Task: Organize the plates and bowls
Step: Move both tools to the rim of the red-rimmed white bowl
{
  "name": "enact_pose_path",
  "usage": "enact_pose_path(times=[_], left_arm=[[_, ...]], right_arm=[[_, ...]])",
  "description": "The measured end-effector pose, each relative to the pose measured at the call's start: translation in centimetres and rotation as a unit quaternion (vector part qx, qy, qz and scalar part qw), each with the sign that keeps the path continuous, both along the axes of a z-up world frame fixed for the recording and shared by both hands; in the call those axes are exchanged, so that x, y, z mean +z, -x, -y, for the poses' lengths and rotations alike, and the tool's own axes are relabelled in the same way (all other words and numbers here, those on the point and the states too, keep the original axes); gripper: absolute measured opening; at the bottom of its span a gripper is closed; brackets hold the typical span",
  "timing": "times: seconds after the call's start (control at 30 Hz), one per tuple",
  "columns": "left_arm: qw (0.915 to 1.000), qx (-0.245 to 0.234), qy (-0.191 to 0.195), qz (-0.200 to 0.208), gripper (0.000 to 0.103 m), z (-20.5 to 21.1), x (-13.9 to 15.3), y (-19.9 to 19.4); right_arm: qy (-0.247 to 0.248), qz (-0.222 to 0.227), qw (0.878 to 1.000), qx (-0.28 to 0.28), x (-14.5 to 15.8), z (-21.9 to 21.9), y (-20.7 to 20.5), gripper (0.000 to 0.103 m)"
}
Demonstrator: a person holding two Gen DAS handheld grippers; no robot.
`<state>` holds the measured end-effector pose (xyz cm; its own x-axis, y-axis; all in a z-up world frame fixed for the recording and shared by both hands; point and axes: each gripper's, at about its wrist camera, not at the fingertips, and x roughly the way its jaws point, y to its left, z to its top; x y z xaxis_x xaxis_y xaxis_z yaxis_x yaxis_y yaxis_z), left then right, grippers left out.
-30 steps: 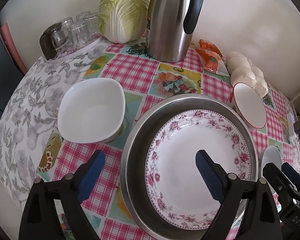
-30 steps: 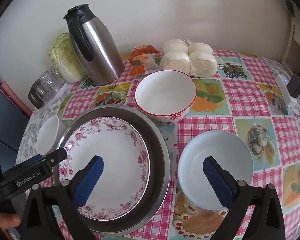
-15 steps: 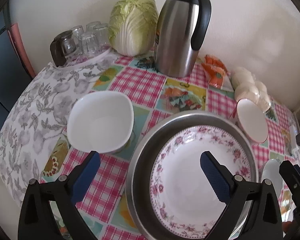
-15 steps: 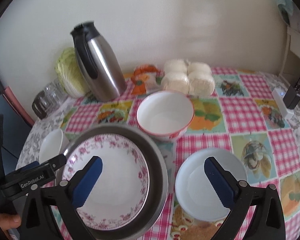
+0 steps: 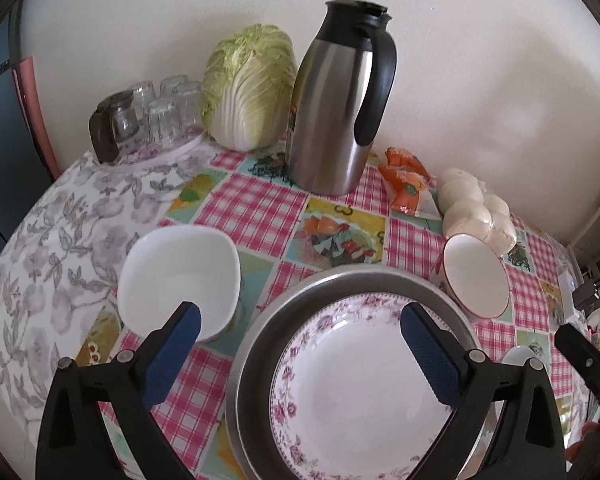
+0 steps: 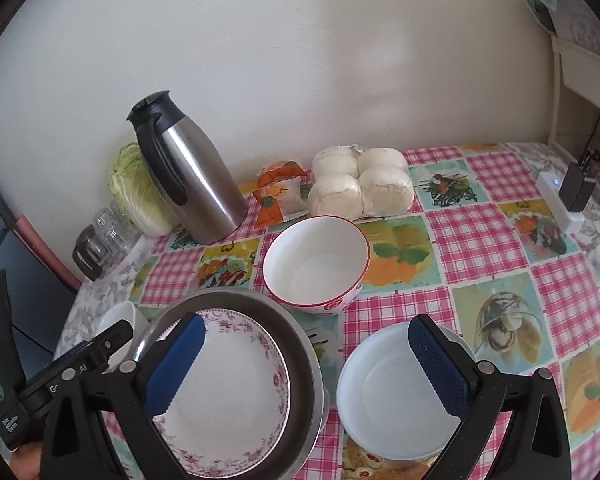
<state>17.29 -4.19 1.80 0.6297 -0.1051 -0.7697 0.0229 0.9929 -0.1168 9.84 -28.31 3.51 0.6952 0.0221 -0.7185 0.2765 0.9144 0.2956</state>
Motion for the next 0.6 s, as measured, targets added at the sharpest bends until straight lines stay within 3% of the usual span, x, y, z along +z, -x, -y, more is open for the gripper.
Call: enact_pose_path(times=[0.2, 0.6], left_arm=[[0.9993, -0.013, 0.007, 0.034, 0.100, 1.3, 1.0, -0.4], [0.9971, -0.047, -0.004, 0.060, 0.100, 4.7, 1.5, -2.8]], right_arm=[[0.005, 0.006, 1.000, -0.024, -0.2, 1.3, -0.1, 0.103], [0.008, 0.043, 0.998, -0.041, 0.2, 3.5, -1.7, 0.103]])
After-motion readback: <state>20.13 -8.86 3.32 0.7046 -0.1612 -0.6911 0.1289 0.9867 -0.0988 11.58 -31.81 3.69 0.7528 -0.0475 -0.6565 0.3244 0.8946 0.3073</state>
